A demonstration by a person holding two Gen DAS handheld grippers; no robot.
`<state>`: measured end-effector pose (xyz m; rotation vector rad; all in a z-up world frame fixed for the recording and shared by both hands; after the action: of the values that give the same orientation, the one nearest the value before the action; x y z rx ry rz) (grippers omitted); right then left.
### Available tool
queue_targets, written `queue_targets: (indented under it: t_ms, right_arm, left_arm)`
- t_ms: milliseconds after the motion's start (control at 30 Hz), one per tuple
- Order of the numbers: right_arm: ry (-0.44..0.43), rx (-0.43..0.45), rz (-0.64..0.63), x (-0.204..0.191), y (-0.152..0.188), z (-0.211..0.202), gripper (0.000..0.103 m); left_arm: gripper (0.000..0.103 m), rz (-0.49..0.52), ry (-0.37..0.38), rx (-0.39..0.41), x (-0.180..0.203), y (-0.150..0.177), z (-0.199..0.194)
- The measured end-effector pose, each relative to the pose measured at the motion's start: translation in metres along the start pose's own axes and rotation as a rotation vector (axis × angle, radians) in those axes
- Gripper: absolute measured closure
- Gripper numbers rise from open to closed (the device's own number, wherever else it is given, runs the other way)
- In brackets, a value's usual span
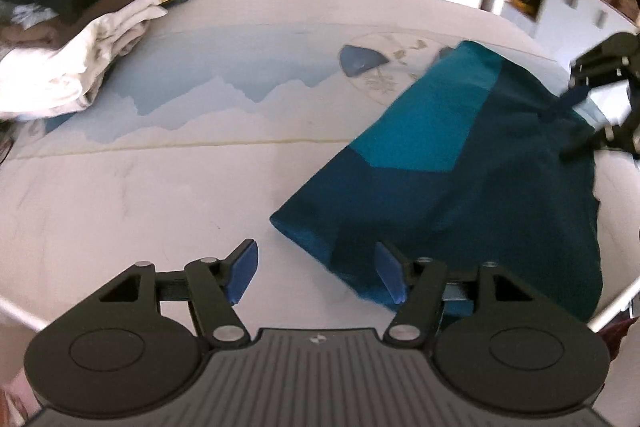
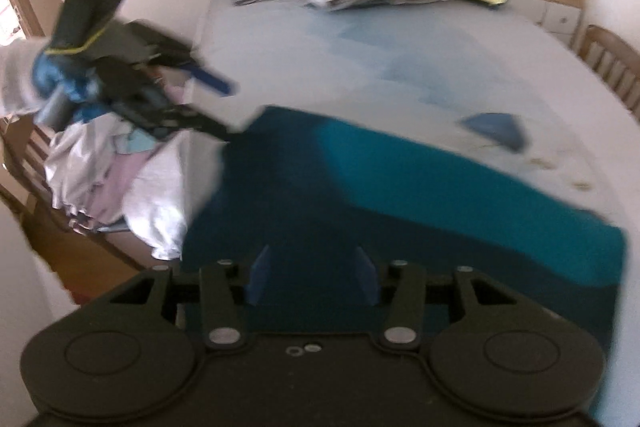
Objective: Fold clothes
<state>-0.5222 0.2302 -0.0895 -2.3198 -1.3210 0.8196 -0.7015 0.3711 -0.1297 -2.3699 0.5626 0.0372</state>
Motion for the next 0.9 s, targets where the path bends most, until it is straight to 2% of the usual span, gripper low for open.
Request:
queue_targets:
  t_ms: [167, 333, 433, 533, 600, 700, 900]
  right_arm:
    - [-0.002, -0.025, 0.077, -0.046, -0.010, 0.053, 0.000]
    - [0.080, -0.055, 0.144, -0.065, -0.009, 0.086, 0.000]
    - [0.163, -0.067, 0.196, -0.065, -0.012, 0.099, 0.000]
    - [0.211, -0.066, 0.236, -0.067, -0.015, 0.108, 0.000]
    - [0.243, -0.101, 0.182, -0.074, -0.014, 0.113, 0.000]
    - [0.253, -0.105, 0.165, -0.076, -0.010, 0.111, 0.000]
    - [0.239, -0.102, 0.207, -0.068, -0.011, 0.098, 0.000]
  left_arm:
    - [0.039, 0.167, 0.087, 0.065, -0.003, 0.008, 0.000]
    - [0.039, 0.405, 0.177, 0.169, 0.008, 0.020, -0.010]
    - [0.039, 0.538, 0.207, 0.209, 0.016, 0.025, -0.009]
    - [0.039, 0.561, 0.226, 0.218, 0.016, 0.023, -0.004]
    - [0.039, 0.558, 0.246, 0.222, 0.015, 0.020, -0.002]
    - [0.039, 0.592, 0.281, 0.229, 0.015, 0.020, -0.001]
    - [0.039, 0.725, 0.330, 0.258, 0.026, 0.027, -0.003]
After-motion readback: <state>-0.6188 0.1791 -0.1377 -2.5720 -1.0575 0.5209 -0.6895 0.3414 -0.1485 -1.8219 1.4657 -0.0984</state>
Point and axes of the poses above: each gripper's, at about its wrist camera, not at the fingertips, and z roughly the way its jaws point, x to its right, y to its underside, the point moved 4 cm from there along z, roughly the way its jaws point, and after that the axes turned 15 degrees about -y, right-handed, at the moved point
